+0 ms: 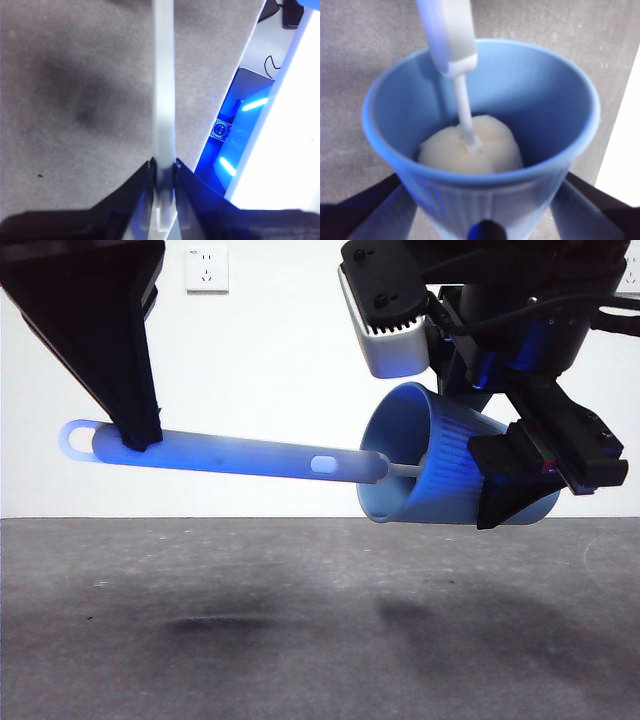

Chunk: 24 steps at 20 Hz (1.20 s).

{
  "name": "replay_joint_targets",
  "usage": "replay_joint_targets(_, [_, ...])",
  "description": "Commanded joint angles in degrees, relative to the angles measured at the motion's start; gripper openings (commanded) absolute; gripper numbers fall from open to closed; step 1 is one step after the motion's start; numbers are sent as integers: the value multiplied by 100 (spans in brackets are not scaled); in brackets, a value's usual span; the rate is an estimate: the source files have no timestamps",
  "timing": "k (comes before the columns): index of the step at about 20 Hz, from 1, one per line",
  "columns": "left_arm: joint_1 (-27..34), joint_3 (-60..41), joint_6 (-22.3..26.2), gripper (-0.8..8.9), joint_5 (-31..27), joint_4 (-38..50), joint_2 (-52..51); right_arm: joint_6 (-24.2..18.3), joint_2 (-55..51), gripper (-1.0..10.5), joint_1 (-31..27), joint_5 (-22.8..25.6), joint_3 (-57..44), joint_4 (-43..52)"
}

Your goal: Pick up the cup brush,pick up the cup,insert the brush into the cup,clean the cup,put the cup brush back,put the cup back to the fixed position on the table

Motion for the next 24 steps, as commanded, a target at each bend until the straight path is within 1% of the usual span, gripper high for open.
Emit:
replay_joint_targets(1, [-37,-20,-22,-8,-251,-22,20,83,26,-17,-68,153,17,72])
replay_joint_targets(3, [-33,-20,-20,-8,-564,-243,-28,118,26,-17,-345,199,17,-20])
replay_joint_targets(4, [-28,-20,-31,-8,-649,-332,-68,236,26,-17,-474,243,17,-57])
replay_joint_targets(5, [11,-20,-44,-8,-656,-424,-136,365,26,-17,-654,317,17,-70])
replay_joint_targets(10, [372,-20,-122,-8,-660,-730,-505,774,-87,-17,-1598,306,20,-66])
replay_joint_targets(13, [675,-20,-249,-8,-654,-778,-647,1147,-295,-17,-2033,299,22,17])
replay_joint_targets(14, [780,-20,-409,-8,-654,-723,-654,1401,-385,-17,-2131,293,42,55])
replay_joint_targets(16, [1071,-50,-1038,-8,-654,-284,-651,2118,-625,-17,-2277,87,136,55])
replay_joint_targets(18, [1412,-197,-1880,-8,-651,511,-629,2975,-964,-17,-2321,-404,271,24])
replay_joint_targets(19, [1545,-306,-2210,-8,-654,859,-601,3331,-1141,-17,-2321,-684,339,22])
replay_joint_targets(20, [1668,-404,-2446,-8,-654,1128,-544,3646,-1309,-17,-2321,-986,398,48])
replay_joint_targets(21, [1762,-448,-2583,-8,-658,1296,-455,3917,-1469,-17,-2321,-1211,433,118])
replay_joint_targets(24, [1912,-457,-2981,-8,-654,1823,-26,4909,-1908,-17,-2319,-2033,468,369])
